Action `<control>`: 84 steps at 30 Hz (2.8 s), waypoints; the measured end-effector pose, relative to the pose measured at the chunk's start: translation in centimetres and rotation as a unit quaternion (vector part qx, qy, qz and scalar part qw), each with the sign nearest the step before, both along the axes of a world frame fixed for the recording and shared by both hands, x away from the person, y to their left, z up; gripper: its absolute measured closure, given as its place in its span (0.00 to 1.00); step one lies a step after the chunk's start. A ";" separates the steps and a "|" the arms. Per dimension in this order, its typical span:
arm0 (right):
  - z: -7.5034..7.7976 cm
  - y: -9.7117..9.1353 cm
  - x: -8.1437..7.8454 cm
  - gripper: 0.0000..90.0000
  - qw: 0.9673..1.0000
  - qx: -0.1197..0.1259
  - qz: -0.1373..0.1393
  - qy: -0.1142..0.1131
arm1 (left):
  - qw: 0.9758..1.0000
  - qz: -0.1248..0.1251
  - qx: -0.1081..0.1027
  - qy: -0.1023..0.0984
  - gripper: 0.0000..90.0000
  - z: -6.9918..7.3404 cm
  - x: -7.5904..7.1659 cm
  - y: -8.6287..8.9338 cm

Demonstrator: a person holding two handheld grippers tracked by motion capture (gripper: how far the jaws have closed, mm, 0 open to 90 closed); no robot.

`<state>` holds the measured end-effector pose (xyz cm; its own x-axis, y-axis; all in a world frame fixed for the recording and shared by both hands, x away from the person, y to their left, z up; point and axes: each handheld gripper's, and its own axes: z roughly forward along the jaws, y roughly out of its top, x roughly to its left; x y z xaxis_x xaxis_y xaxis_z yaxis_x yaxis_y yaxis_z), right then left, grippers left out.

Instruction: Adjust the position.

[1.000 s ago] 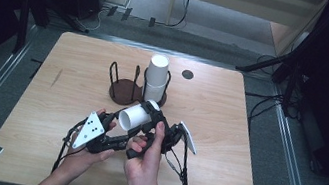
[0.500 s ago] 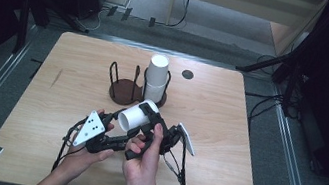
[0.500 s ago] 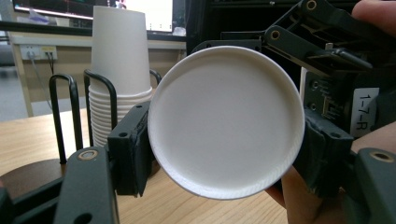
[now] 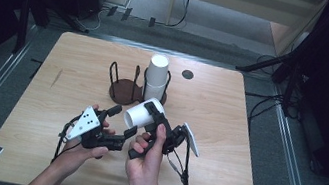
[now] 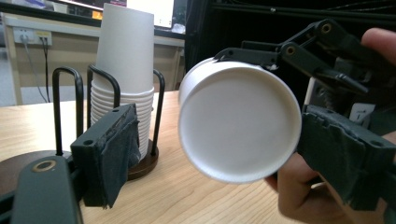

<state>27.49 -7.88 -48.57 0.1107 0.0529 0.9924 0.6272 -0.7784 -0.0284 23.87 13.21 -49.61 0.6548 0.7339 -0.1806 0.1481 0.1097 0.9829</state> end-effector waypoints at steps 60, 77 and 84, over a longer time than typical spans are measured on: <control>3.6 -0.9 -2.5 0.35 0.807 -0.496 -0.118 -0.298 | 0.994 -0.006 0.018 0.105 0.00 1.0 1.1 3.7; 3.4 -3.6 -1.0 0.35 0.746 -0.562 -0.121 -0.336 | 0.990 0.040 0.040 0.131 0.00 0.7 1.6 6.3; 3.0 -5.1 0.0 0.35 0.743 -0.566 -0.131 -0.332 | 0.987 0.080 0.048 0.134 0.00 0.1 1.9 8.6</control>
